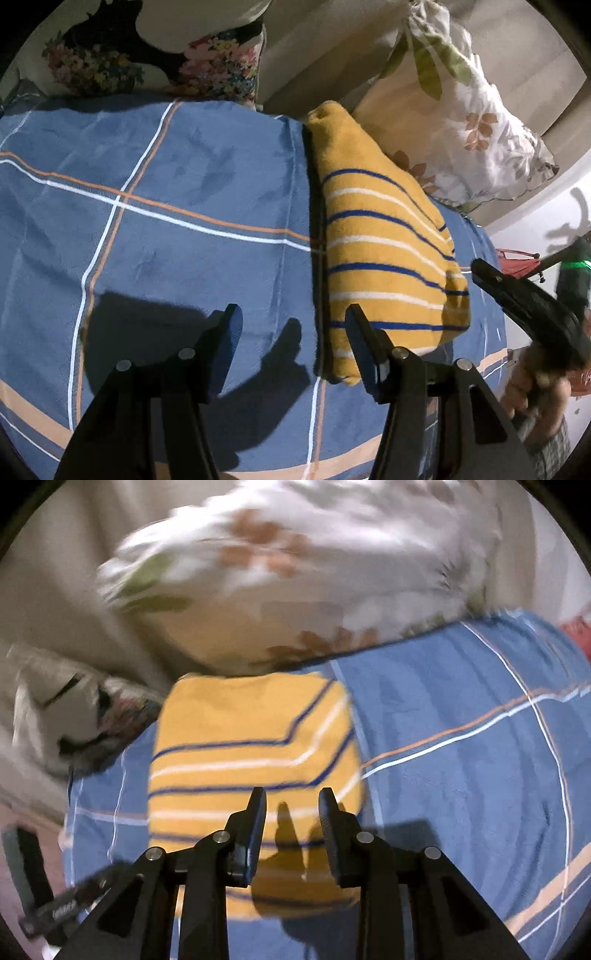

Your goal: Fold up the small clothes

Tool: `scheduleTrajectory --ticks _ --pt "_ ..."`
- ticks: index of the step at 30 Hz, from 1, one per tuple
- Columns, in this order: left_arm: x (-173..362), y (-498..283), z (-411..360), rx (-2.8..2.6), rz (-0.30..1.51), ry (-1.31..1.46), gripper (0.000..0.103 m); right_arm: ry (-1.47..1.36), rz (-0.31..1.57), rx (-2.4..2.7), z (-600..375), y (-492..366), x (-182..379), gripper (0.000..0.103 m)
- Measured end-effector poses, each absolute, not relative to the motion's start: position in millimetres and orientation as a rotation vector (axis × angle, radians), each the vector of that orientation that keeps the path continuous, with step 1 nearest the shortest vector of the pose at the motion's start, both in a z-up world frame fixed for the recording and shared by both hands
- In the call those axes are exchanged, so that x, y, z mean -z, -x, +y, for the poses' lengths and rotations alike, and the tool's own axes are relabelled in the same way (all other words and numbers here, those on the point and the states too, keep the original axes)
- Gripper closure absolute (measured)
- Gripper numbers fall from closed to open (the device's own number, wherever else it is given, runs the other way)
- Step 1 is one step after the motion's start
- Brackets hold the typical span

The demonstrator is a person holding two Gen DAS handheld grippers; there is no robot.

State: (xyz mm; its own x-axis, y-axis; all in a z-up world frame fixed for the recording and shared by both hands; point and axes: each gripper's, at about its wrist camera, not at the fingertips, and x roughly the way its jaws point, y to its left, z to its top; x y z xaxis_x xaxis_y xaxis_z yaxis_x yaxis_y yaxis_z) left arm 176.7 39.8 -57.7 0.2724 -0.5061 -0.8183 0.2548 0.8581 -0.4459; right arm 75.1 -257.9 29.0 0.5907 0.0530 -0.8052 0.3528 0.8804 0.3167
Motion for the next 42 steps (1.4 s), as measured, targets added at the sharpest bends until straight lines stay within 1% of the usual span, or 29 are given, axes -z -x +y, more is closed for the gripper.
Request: scheduleTrajectory --ticks 2,5,7,9,13,18,21,23,24,25,26,28,30,31,35,38,42 --pt "58.1 -173.6 38.6 0.507 1.198 0.241 0.047 -0.496 0.95 0.129 -246.0 -70.4 -25.1 0.072" --pt "53.1 -164.5 35.5 0.479 1.187 0.212 0.047 -0.54 1.032 0.133 -247.5 -63.2 4.3 0.072" --pt "49.4 -157.2 36.0 0.458 1.173 0.191 0.047 -0.554 1.057 0.162 -258.2 -54.4 17.0 0.074" --pt "44.8 -147.4 37.4 0.411 1.151 0.162 0.047 -0.589 1.019 0.152 -267.2 -42.9 13.9 0.074" --pt "33.8 -121.7 34.4 0.321 1.107 0.128 0.047 -0.57 0.989 0.139 -271.6 -23.1 0.1 0.072" --pt "15.9 -87.8 14.5 0.243 1.014 0.038 0.046 -0.496 0.999 0.125 -270.8 -4.0 -9.5 0.071" --pt "-0.6 -62.8 0.7 0.206 0.922 -0.009 0.045 -0.459 1.01 0.112 -265.2 2.9 -10.1 0.071" --pt "-12.2 -48.1 -4.5 0.186 0.853 -0.022 0.041 -0.43 1.011 0.102 -262.6 6.4 -12.0 0.069" --pt "-18.2 -41.1 -5.8 0.175 0.816 -0.022 0.036 -0.411 1.008 0.095 -260.4 10.1 -13.6 0.068" --pt "-23.9 -34.6 -6.3 0.166 0.781 -0.016 0.028 -0.398 1.004 0.087 -258.6 13.9 -15.0 0.067" --pt "-30.4 -28.1 -5.6 0.162 0.75 -0.006 0.024 -0.388 1.0 0.078 -256.4 16.5 -16.5 0.065" --pt "-41.1 -18.4 -3.1 0.152 0.701 0.014 0.011 -0.371 0.991 0.056 -251.2 22.8 -21.0 0.063" --pt "-55.2 -7.2 0.3 0.117 0.65 0.023 0.005 -0.368 0.98 0.043 -247.3 28.8 -25.3 0.061" --pt "-59.6 -5.2 1.0 0.094 0.64 0.022 0.003 -0.366 0.976 0.04 -245.8 30.2 -26.9 0.061" --pt "-61.7 0.4 2.8 0.004 0.664 0.012 0.003 -0.358 0.959 0.039 -239.9 39.7 -33.8 0.055" --pt "-52.8 3.0 3.7 0.009 0.698 -0.007 0.003 -0.344 0.956 0.053 -236.0 45.1 -36.5 0.05" --pt "-35.9 1.4 -0.8 0.085 0.784 -0.026 0.003 -0.335 0.97 0.093 -233.8 50.4 -32.6 0.048"
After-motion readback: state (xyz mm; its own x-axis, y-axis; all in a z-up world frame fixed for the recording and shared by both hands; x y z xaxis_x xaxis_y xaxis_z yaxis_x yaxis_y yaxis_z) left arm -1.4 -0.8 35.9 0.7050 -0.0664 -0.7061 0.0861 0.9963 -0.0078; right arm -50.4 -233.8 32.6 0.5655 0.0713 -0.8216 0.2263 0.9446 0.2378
